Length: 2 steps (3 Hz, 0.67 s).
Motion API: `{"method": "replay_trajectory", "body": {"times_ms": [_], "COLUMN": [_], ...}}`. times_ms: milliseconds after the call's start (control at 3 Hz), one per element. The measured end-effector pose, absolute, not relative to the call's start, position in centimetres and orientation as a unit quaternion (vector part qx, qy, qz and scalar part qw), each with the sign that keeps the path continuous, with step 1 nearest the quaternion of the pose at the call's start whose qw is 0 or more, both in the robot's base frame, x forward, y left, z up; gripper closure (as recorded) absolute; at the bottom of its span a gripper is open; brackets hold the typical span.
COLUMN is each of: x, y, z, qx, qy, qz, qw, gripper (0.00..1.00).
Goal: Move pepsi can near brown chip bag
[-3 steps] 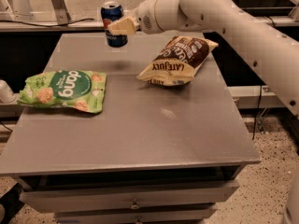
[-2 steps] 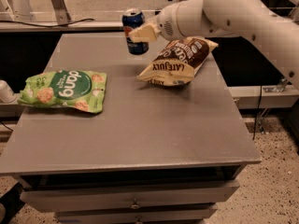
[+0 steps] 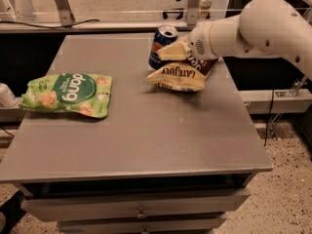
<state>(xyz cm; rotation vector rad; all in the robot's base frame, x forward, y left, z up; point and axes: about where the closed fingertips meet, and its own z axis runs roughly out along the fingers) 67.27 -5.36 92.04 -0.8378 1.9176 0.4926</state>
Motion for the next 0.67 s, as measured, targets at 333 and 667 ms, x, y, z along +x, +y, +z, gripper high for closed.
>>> {"method": "replay_trajectory", "body": {"times_ms": [333, 667], "x": [65.9, 65.2], "y": [-6.4, -8.7], "z": [90.5, 90.2], "qx": [-0.329, -0.326], "qy": [0.799, 0.810], "qz": [0.203, 0.183], "qw": [0.461, 0.451], "gripper": [1.00, 1.00]}}
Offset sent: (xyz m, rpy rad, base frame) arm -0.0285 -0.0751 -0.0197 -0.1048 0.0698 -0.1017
